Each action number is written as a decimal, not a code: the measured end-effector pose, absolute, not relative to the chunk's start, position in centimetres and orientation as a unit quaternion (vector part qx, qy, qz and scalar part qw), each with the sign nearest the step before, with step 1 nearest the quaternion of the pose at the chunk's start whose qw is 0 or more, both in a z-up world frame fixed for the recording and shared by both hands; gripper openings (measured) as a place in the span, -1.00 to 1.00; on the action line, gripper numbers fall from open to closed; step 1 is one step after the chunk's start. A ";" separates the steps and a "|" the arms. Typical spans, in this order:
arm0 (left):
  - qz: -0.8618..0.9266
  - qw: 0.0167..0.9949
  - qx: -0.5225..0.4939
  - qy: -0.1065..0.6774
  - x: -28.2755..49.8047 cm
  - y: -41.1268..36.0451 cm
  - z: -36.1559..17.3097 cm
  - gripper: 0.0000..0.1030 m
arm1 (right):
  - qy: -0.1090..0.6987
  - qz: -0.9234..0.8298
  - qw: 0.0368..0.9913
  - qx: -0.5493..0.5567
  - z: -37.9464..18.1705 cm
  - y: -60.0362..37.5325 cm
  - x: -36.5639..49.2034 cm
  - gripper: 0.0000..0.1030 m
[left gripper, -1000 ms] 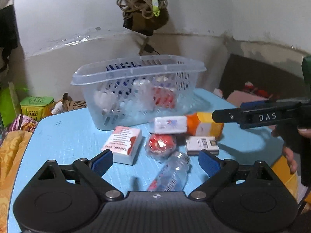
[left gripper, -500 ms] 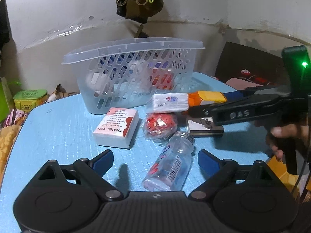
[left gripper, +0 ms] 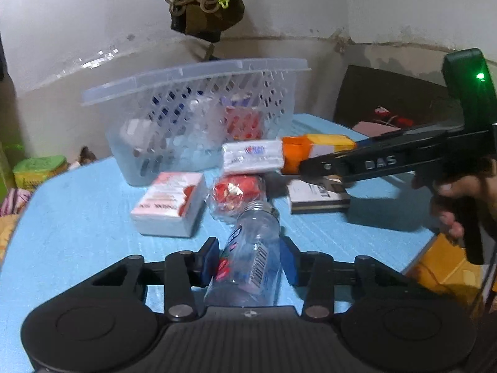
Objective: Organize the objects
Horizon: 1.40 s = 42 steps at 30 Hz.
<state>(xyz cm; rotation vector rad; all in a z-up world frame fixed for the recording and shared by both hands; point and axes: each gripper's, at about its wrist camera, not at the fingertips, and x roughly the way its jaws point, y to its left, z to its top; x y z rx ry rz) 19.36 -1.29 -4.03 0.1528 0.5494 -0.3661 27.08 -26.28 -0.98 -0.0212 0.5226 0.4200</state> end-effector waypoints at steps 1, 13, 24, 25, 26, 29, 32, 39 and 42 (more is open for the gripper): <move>-0.178 0.944 0.072 0.267 19.3 -1.2 -3.9 -0.11 | 0.254 0.203 0.946 -0.008 -0.8 -26.5 27.0 0.33; -0.160 0.957 0.059 0.233 18.8 -0.2 -1.8 -0.20 | 0.221 0.185 0.957 0.020 1.0 -28.9 26.2 0.33; -0.155 0.960 0.056 0.225 18.7 0.1 -1.5 -0.23 | 0.205 0.190 0.960 0.021 1.9 -28.8 25.5 0.33; -0.154 0.961 0.055 0.224 18.7 0.1 -1.4 -0.23 | 0.205 0.191 0.960 0.022 2.0 -28.8 25.5 0.33; -0.154 0.961 0.054 0.223 18.7 0.2 -1.4 -0.23 | 0.204 0.192 0.960 0.022 2.0 -28.7 25.3 0.33; -0.152 0.963 0.052 0.217 18.4 0.3 -1.0 -0.24 | 0.200 0.195 0.960 0.021 2.2 -28.7 24.9 0.33; -0.150 0.965 0.049 0.209 18.3 0.4 -0.6 -0.25 | 0.196 0.196 0.961 0.016 2.4 -28.4 24.6 0.33; -0.144 0.965 0.041 0.216 18.9 1.1 -0.8 -0.34 | 0.199 0.199 0.959 0.016 2.4 -28.5 24.7 0.33; -0.145 0.967 0.036 0.206 18.6 1.3 -0.2 -0.36 | 0.198 0.200 0.959 0.019 2.6 -28.5 24.6 0.33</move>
